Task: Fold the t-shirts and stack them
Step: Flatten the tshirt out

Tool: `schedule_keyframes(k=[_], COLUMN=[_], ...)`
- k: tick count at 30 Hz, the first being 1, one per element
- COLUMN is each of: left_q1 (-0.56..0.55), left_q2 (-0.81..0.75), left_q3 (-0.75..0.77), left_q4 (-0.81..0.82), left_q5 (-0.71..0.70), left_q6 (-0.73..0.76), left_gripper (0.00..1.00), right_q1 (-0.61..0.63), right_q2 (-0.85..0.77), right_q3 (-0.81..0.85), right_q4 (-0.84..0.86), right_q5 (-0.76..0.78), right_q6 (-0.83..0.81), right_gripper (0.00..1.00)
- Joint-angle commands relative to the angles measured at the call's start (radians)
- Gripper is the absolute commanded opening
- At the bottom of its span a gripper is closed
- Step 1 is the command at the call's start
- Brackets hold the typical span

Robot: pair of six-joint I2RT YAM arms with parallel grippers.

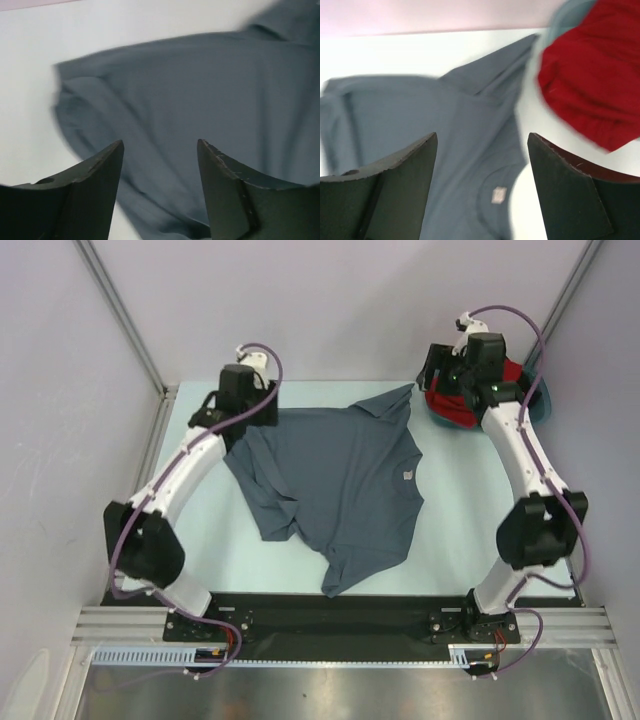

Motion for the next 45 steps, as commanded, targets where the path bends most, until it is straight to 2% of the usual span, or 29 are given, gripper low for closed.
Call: schedule_keyframes(k=[1,6,10,16,30,35,37,41,43,45], left_q1=[-0.127,-0.244,-0.279,-0.313,-0.401,-0.401,-0.401,-0.401,-0.401,-0.401], left_q2=[-0.096,-0.196,-0.198,-0.161,-0.075,-0.078,-0.072,-0.049,-0.038,-0.023], left_q3=[-0.211,-0.446,-0.524,-0.517,-0.483,-0.471,-0.457,-0.440,-0.428,-0.417], left_q4=[0.045,0.044,0.023,-0.017,-0.056,-0.082,-0.091,-0.105,-0.109,-0.119], left_q5=[0.110,0.004,-0.070,-0.176,-0.145,-0.188,-0.206,-0.234,-0.237,-0.245], left_q6=[-0.197,-0.325,-0.392,-0.397,-0.353,-0.339,-0.327,-0.308,-0.294,-0.290], left_gripper=[0.68,0.69,0.66,0.66,0.59,0.50,0.40,0.27,0.14,0.10], right_q1=[0.055,0.101,0.133,0.160,0.163,0.163,0.163,0.163,0.163,0.163], right_q2=[-0.143,-0.231,-0.280,-0.297,-0.272,-0.271,-0.271,-0.272,-0.271,-0.271], right_q3=[-0.163,-0.294,-0.351,-0.374,-0.360,-0.356,-0.356,-0.351,-0.350,-0.350], right_q4=[0.052,0.024,0.024,0.023,0.015,0.007,0.006,0.003,0.001,-0.002], right_q5=[-0.071,-0.037,-0.046,-0.036,-0.026,-0.020,-0.020,-0.016,-0.011,-0.011], right_q6=[0.036,0.059,0.068,0.067,0.057,0.057,0.057,0.054,0.054,0.051], right_gripper=[0.78,0.75,0.73,0.72,0.71,0.71,0.71,0.71,0.70,0.71])
